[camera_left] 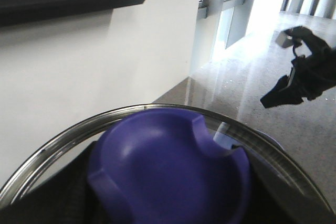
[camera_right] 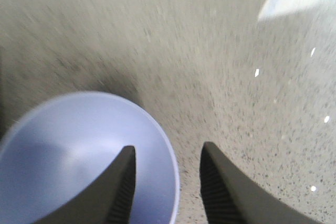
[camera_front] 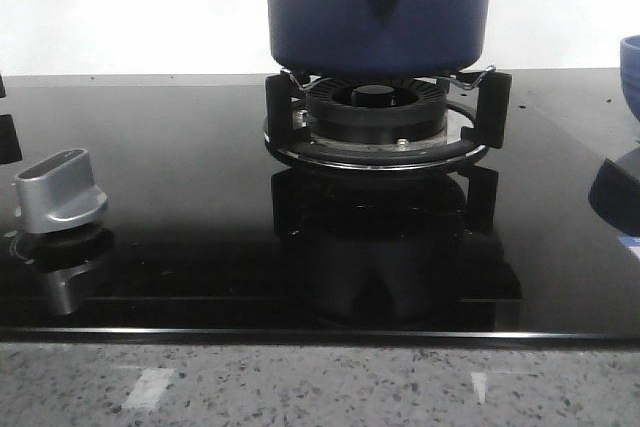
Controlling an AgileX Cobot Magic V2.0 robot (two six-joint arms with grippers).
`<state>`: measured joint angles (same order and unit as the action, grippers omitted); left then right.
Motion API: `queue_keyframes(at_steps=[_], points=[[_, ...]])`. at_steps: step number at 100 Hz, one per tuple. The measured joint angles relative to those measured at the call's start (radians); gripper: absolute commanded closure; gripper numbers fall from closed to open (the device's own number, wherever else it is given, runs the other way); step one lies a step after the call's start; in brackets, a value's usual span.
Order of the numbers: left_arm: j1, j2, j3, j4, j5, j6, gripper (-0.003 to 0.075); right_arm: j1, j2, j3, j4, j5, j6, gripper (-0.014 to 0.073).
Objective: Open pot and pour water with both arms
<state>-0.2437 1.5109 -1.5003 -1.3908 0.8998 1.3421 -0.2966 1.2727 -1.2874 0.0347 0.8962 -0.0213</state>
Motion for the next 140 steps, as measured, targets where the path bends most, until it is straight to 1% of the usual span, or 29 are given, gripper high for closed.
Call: queue_keyframes(at_steps=[13,32,51,70,94,140], points=[[-0.055,0.056,0.0,-0.004,-0.002,0.039,0.051,0.0,-0.059,-0.007,0.035,0.026,0.0,0.033],[-0.126,0.138,0.0,-0.016,-0.025,0.141,0.051,0.0,-0.087,-0.007,0.05,0.056,0.0,0.033],[-0.159,0.195,0.0,-0.071,-0.065,0.248,0.051,0.0,-0.091,-0.007,0.052,0.06,0.0,0.033],[-0.166,0.247,0.0,-0.114,-0.089,0.314,0.051,0.0,-0.091,-0.007,0.056,0.06,0.0,0.033],[-0.167,0.278,0.0,-0.178,-0.102,0.36,0.051,0.0,-0.091,-0.007,0.058,0.06,0.0,0.033],[-0.207,0.28,0.0,-0.193,-0.128,0.382,0.051,0.0,-0.091,-0.007,0.058,0.06,0.0,0.033]])
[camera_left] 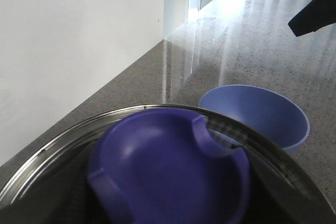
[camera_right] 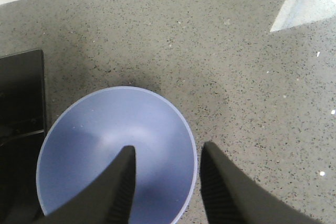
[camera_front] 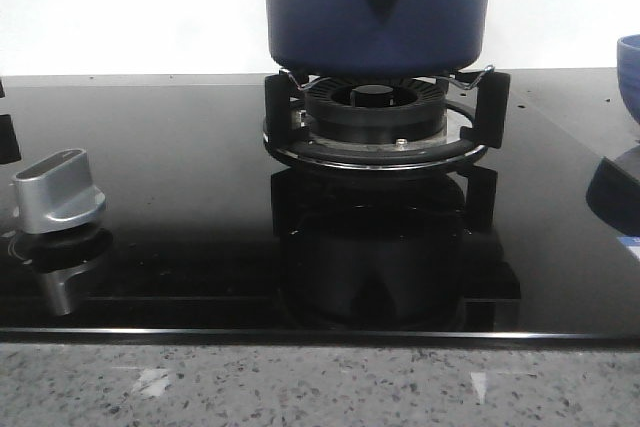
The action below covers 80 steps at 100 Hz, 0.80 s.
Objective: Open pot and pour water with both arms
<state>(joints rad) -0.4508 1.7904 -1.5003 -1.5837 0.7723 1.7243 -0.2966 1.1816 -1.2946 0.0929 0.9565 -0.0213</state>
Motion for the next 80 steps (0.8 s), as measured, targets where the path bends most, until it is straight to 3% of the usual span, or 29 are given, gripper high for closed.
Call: queue_keyframes(at_steps=[80], points=[[0.0,0.013,-0.002,0.04,-0.022,-0.011,0.051,0.0,0.0,0.018,0.007,0.0,-0.002,0.033]])
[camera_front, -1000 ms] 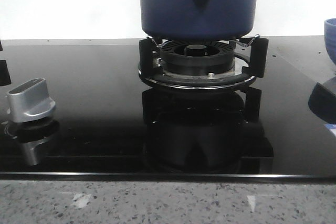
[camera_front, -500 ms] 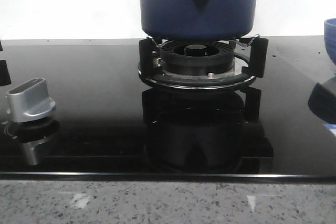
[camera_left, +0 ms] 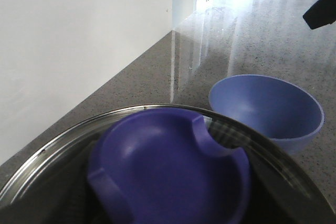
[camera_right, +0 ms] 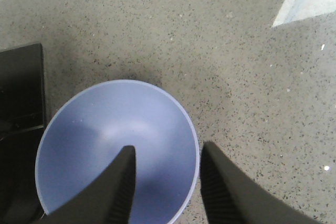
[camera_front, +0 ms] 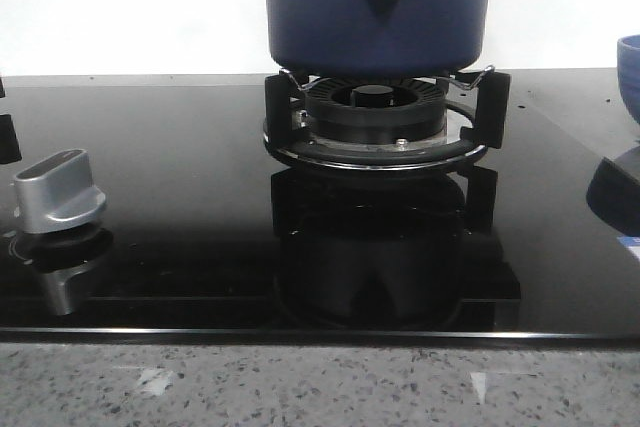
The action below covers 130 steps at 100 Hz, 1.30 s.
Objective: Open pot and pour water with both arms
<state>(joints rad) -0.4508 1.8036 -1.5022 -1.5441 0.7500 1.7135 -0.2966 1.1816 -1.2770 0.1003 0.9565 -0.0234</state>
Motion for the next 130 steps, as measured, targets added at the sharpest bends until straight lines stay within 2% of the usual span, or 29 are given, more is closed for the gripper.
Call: queue_keyframes(at_steps=[38,45,60,69,89,108,113,120,130], points=[[0.0,0.014,0.0,-0.009,0.011,-0.005,0.0494,0.0,0.0,0.011,0.0,-0.002,0.0,0.033],[0.0,0.014,0.0,-0.009,0.011,-0.005,0.0428,0.0,0.0,0.011,0.0,-0.004,0.0,0.033],[0.0,0.014,-0.002,-0.015,0.013,-0.005,0.0183,0.0,0.0,0.012,0.0,-0.007,0.0,0.033],[0.0,0.014,-0.014,-0.022,0.02,-0.005,0.013,0.0,0.0,0.012,0.0,-0.007,0.0,0.033],[0.012,-0.035,-0.065,-0.027,0.062,-0.014,0.0133,0.0,0.0,0.012,0.0,-0.007,0.0,0.033],[0.101,-0.173,-0.085,-0.031,0.09,-0.074,0.0153,0.01,0.0,0.012,0.002,-0.015,0.0,0.034],[0.133,-0.209,-0.087,-0.031,0.104,-0.102,0.0194,0.024,-0.001,0.012,0.011,-0.026,0.0,0.034],[0.185,-0.257,-0.087,-0.031,0.125,-0.153,0.029,0.046,-0.005,0.012,0.042,-0.035,-0.012,0.034],[0.271,-0.322,-0.087,-0.029,0.153,-0.246,0.05,0.073,-0.022,0.015,0.13,-0.063,-0.046,0.0412]])
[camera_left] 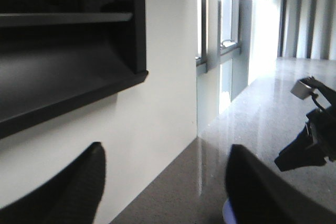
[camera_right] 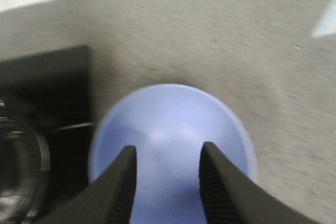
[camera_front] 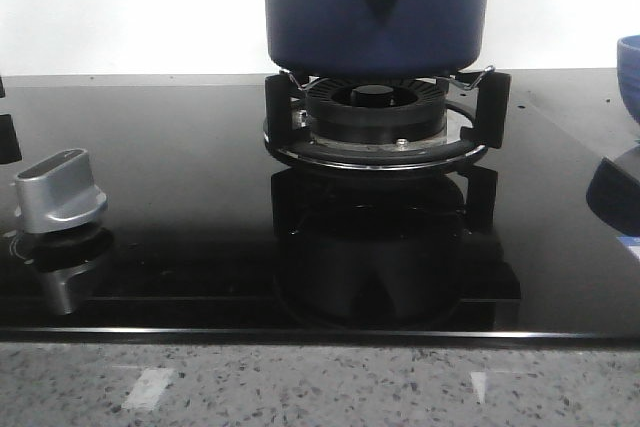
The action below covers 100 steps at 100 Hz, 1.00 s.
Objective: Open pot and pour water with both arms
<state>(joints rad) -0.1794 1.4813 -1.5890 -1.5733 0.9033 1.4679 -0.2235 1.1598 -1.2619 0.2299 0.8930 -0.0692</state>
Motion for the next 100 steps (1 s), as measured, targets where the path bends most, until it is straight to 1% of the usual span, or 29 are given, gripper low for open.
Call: queue_keyframes(at_steps=[2,4,9,12,16,27,35,44,53,58,70,77,86,100], points=[[0.019,-0.012,0.0,0.0,0.003,-0.018,0.0546,0.006,-0.003,0.005,0.026,-0.012,-0.009,0.044],[0.031,-0.02,0.0,0.0,0.008,-0.029,0.0576,0.012,-0.011,0.01,0.053,-0.026,-0.017,0.046],[0.082,-0.05,0.0,0.007,0.027,-0.062,0.0694,0.029,-0.026,0.022,0.119,-0.062,-0.056,0.0554],[0.107,-0.065,0.0,0.014,0.043,-0.075,0.0743,0.04,-0.036,0.031,0.158,-0.087,-0.079,0.0606],[0.145,-0.085,-0.001,0.022,0.061,-0.086,0.0741,0.06,-0.05,0.046,0.212,-0.127,-0.116,0.0669],[0.236,-0.13,-0.001,0.051,0.126,-0.117,0.0741,0.122,-0.092,0.095,0.304,-0.236,-0.191,0.0648],[0.296,-0.164,-0.001,0.066,0.153,-0.144,0.0741,0.167,-0.122,0.134,0.325,-0.305,-0.237,0.0648],[0.332,-0.208,0.018,0.066,0.131,-0.152,0.0741,0.214,-0.163,0.191,0.331,-0.385,-0.278,0.0648],[0.334,-0.259,0.069,0.075,0.05,-0.152,0.0741,0.249,-0.217,0.26,0.338,-0.469,-0.299,0.0648],[0.314,-0.295,0.111,0.094,-0.018,-0.152,0.0741,0.259,-0.25,0.299,0.34,-0.513,-0.306,0.0648],[0.228,-0.376,0.247,0.191,-0.273,-0.145,0.0741,0.265,-0.332,0.389,0.341,-0.591,-0.318,0.0648],[0.173,-0.427,0.343,0.221,-0.388,-0.135,0.0741,0.265,-0.376,0.433,0.341,-0.607,-0.32,0.0648],[0.126,-0.51,0.477,0.222,-0.46,-0.093,0.0741,0.265,-0.428,0.49,0.338,-0.612,-0.321,0.0648],[0.098,-0.68,0.703,0.152,-0.542,0.011,0.0741,0.265,-0.523,0.594,0.335,-0.621,-0.338,0.0648]])
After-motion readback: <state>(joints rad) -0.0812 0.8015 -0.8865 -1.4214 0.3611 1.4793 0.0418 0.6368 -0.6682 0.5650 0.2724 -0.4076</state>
